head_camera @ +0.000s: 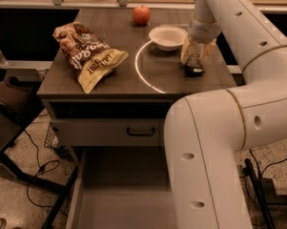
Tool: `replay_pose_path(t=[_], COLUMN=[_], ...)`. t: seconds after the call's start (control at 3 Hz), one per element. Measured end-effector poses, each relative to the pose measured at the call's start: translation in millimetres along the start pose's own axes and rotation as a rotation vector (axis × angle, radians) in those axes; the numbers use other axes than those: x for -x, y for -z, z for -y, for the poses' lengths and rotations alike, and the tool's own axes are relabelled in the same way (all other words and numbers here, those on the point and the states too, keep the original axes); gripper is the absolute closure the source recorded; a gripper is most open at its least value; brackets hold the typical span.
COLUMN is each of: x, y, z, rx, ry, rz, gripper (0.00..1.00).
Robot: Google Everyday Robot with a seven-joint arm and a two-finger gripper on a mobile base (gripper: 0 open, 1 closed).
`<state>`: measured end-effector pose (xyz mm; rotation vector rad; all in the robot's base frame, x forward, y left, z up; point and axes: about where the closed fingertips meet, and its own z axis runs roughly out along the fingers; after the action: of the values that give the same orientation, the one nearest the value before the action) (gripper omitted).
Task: Place rxbar chocolate into middle drawer
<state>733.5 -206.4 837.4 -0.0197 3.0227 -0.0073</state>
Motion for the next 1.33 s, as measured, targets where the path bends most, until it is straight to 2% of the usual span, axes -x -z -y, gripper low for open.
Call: replay_pose_path(t=[0.33, 0.67, 1.0, 1.33], x=[0, 12, 10, -2], y=[0, 10, 32, 57], z=[0, -9, -10, -3], rx=[0.0, 0.019, 0.055, 0.071], ry=[0.0, 0.016, 0.04, 0.072], rz=[0.0, 0.054, 0.097, 0.125], gripper=[1.0, 1.0, 1.0, 1.0])
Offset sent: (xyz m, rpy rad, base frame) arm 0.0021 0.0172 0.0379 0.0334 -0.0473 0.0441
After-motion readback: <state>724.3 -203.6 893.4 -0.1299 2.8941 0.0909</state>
